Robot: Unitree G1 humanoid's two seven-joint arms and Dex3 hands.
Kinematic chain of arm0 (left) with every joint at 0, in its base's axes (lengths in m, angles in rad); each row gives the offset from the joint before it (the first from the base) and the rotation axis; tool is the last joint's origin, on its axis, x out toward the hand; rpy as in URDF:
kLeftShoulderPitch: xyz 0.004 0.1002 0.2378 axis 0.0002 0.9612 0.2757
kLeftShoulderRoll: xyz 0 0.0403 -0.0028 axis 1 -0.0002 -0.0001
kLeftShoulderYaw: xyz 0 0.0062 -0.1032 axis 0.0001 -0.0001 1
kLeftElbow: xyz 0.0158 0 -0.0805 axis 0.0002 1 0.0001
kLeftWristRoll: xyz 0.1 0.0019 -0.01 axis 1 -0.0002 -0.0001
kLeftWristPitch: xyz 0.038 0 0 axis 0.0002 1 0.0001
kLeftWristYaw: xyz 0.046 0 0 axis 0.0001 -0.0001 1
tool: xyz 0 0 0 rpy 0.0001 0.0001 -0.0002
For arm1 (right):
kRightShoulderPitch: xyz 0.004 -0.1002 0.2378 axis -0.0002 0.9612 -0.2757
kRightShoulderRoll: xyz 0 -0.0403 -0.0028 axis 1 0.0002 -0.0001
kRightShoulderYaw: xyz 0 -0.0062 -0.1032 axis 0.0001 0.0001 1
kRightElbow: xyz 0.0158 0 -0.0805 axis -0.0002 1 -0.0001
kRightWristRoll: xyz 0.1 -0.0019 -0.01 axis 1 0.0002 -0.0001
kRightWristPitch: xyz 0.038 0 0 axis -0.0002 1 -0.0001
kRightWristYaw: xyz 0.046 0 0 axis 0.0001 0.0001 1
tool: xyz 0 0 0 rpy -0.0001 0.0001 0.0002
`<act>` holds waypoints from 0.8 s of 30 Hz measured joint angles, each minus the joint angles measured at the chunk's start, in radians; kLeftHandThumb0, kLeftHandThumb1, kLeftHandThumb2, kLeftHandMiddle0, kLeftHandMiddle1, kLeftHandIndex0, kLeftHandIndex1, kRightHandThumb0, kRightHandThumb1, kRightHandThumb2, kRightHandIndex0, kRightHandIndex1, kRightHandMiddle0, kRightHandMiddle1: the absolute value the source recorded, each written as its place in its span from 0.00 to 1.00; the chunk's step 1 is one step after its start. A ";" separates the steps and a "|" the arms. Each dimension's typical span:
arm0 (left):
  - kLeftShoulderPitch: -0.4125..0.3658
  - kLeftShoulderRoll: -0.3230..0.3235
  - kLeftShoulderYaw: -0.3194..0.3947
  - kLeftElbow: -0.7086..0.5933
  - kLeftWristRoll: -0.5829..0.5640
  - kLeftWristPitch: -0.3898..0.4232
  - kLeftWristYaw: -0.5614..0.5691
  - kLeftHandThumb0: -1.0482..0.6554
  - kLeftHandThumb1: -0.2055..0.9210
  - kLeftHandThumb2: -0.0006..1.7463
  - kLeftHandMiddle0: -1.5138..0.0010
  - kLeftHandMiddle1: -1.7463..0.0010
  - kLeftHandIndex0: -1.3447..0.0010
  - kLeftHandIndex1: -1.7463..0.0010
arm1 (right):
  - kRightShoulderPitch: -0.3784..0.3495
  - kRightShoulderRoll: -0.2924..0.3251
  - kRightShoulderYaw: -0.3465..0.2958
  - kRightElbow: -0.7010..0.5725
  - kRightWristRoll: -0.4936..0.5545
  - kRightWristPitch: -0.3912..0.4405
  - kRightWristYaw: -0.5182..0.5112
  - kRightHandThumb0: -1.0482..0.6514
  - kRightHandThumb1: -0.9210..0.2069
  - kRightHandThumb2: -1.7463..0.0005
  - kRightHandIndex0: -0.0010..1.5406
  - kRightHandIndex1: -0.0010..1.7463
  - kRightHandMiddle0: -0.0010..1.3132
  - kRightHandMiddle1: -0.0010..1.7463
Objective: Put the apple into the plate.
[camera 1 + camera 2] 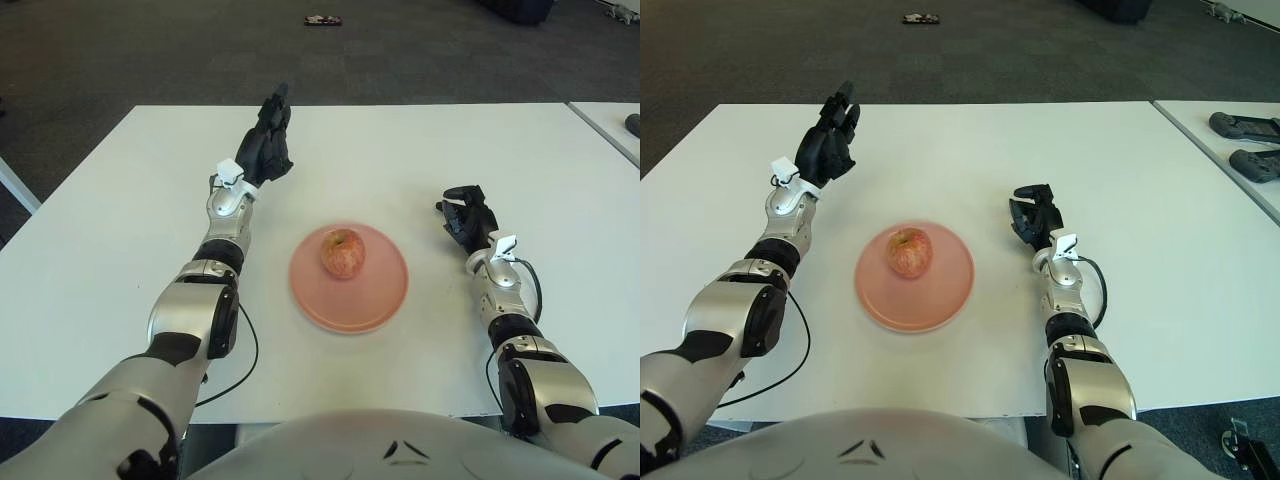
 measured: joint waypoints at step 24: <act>0.042 -0.025 -0.035 0.094 0.208 0.261 0.486 0.01 1.00 0.56 1.00 1.00 1.00 1.00 | 0.014 0.008 0.011 -0.025 -0.002 0.000 -0.009 0.41 0.00 0.73 0.22 0.71 0.19 0.97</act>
